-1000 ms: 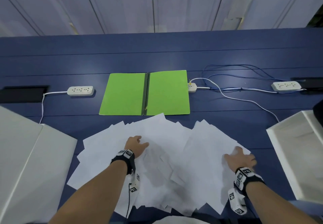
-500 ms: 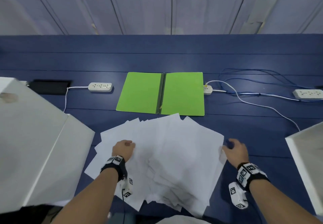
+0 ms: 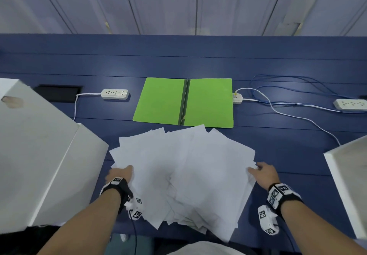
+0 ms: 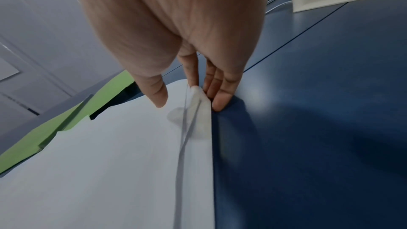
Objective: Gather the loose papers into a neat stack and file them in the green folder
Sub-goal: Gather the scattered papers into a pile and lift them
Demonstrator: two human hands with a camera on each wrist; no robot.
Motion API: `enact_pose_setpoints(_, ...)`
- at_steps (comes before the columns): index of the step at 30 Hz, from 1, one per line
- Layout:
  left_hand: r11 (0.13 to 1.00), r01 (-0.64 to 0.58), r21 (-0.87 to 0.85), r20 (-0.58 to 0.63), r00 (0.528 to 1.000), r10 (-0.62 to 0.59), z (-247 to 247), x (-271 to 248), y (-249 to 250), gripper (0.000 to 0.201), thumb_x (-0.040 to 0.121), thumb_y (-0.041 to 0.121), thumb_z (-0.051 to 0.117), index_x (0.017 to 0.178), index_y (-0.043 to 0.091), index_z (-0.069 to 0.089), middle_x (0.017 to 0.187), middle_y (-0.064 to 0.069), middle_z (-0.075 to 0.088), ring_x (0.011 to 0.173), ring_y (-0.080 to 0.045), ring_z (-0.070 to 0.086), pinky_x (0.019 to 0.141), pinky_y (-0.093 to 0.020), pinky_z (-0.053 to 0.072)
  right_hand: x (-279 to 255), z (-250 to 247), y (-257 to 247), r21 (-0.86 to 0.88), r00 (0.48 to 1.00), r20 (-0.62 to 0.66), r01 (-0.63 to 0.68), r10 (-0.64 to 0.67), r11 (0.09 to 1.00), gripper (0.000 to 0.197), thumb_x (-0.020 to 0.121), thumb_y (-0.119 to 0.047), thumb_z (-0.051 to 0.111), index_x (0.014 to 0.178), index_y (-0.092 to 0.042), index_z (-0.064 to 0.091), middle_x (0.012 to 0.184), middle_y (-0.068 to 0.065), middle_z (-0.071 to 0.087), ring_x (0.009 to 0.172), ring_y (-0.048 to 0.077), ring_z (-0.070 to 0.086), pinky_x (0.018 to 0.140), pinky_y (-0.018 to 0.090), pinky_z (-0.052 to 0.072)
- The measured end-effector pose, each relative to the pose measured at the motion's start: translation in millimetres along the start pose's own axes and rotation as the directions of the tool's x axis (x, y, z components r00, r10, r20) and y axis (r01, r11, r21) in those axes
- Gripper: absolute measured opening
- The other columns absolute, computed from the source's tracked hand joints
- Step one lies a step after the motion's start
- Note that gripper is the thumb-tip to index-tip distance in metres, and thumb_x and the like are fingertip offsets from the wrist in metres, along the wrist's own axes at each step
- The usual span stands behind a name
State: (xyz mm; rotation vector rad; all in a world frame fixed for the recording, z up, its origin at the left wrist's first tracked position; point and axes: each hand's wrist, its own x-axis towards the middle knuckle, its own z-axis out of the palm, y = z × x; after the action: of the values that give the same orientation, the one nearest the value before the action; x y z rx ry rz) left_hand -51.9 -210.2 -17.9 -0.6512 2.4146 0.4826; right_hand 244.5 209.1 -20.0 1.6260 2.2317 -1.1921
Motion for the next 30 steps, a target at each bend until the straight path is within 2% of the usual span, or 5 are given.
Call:
enact_pose_setpoints(5, 0.949, -0.285, 0.133, 0.082, 0.958, 0.276, 20, -25, 24, 0.064, 0.086, 0.017, 0.063, 0.145, 0.007, 0.041, 0.143, -0.018, 0.052, 0.127, -0.04, 0.054, 0.097, -0.042, 0.049, 26, 28, 8, -0.008, 0.993, 0.093, 0.07, -0.069, 0.998, 0.058, 0.059, -0.043, 0.071, 0.113, -0.023, 0.065, 0.11, 0.011, 0.063, 0.094, 0.026, 0.064, 0.091, 0.042, 0.055)
enact_pose_setpoints(10, 0.836, -0.533, 0.131, 0.198, 0.84, 0.504, 36, -35, 23, 0.02, 0.089, 0.017, 0.059, 0.108, 0.017, 0.061, 0.115, -0.012, 0.068, 0.094, -0.028, 0.057, 0.082, -0.033, 0.043, -2, 32, -34, -0.057, 0.976, 0.099, 0.198, -0.192, 0.979, 0.057, 0.077, -0.005, 0.067, 0.131, -0.021, 0.06, 0.115, 0.022, 0.06, 0.109, 0.035, 0.056, 0.091, 0.032, 0.045)
enact_pose_setpoints(18, 0.933, -0.353, 0.065, 0.027, 0.935, 0.352, 26, -29, 25, 0.083, 0.069, 0.053, 0.072, 0.138, 0.014, 0.049, 0.133, -0.018, 0.055, 0.125, -0.04, 0.053, 0.101, -0.049, 0.048, -8, 24, -35, -0.019, 0.998, -0.017, 0.054, -0.054, 0.998, 0.083, 0.08, -0.015, 0.073, 0.153, -0.014, 0.033, 0.144, 0.02, 0.044, 0.138, 0.037, 0.037, 0.113, 0.046, 0.035)
enact_pose_setpoints(24, 0.991, -0.115, -0.069, 0.025, 0.993, 0.117, 26, -21, 9, 0.101, 0.079, 0.066, 0.067, 0.146, -0.003, 0.036, 0.146, -0.024, 0.047, 0.129, -0.044, 0.051, 0.102, -0.05, 0.046, -6, 12, -1, 0.0, 0.993, -0.036, -0.109, 0.109, 0.994, 0.028, 0.076, -0.031, 0.067, 0.064, -0.01, 0.054, 0.073, 0.014, 0.061, 0.088, 0.034, 0.063, 0.07, 0.035, 0.049)
enact_pose_setpoints(30, 0.953, -0.304, -0.016, 0.17, 0.938, 0.302, 54, -55, 40, 0.081, 0.091, 0.047, 0.066, 0.146, -0.002, 0.034, 0.146, -0.02, 0.05, 0.132, -0.037, 0.051, 0.101, -0.04, 0.044, -22, 29, -29, -0.029, 0.998, 0.063, 0.026, -0.024, 0.999, 0.017, 0.082, -0.02, 0.068, 0.073, -0.008, 0.06, 0.072, 0.005, 0.064, 0.071, 0.025, 0.061, 0.056, 0.027, 0.041)
